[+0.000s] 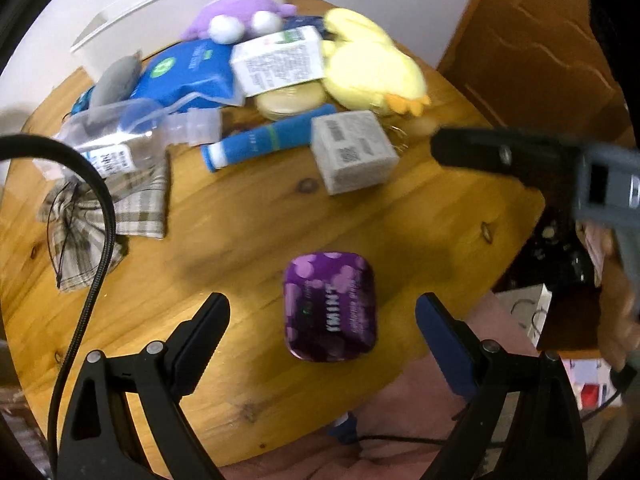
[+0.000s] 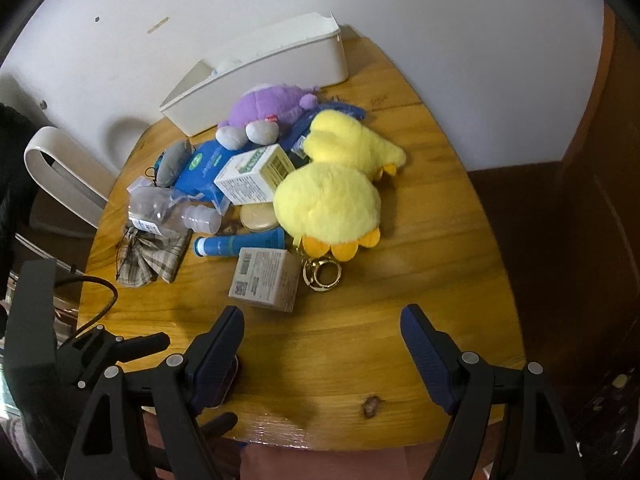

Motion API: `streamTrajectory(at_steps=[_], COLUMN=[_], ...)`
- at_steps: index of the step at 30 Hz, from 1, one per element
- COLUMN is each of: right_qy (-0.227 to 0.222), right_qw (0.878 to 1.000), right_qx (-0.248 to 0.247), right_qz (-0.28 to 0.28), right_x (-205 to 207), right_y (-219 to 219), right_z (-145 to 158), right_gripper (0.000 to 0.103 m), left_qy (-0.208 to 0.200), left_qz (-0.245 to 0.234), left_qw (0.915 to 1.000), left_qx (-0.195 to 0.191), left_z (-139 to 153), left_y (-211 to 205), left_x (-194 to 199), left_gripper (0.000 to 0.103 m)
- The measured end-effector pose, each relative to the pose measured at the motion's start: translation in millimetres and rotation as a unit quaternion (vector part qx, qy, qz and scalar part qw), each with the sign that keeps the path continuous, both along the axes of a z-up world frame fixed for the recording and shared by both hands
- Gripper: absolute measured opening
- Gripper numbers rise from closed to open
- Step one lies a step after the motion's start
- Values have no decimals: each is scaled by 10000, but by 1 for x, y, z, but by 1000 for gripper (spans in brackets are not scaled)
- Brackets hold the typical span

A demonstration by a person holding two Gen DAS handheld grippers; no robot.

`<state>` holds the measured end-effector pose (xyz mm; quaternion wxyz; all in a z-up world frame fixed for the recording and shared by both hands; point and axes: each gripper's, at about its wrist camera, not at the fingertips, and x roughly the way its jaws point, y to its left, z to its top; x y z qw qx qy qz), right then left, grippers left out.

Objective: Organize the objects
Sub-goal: 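Grasp the purple IMINT tin with left tool while right tool grasps white medicine box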

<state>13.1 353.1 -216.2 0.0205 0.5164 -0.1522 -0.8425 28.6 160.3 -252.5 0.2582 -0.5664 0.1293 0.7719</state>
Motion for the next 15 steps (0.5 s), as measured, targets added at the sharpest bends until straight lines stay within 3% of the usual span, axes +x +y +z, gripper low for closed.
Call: streamTrajectory(at_steps=[4,15], right_qy=[-62,-22], right_qw=[9999,10000], right_qx=[-83,21], right_qz=[2,80], right_x=[-2,-4], right_y=[-7,-23], right_z=[-8,-13], right_gripper=[81,81], left_qy=[-76,-79], left_qz=[162,319], left_qw=[9998,9995], left_qx=[10,-29], left_z=[-4,-6], left_y=[-6,-13], left_x=[-2,5], left_gripper=[83,81])
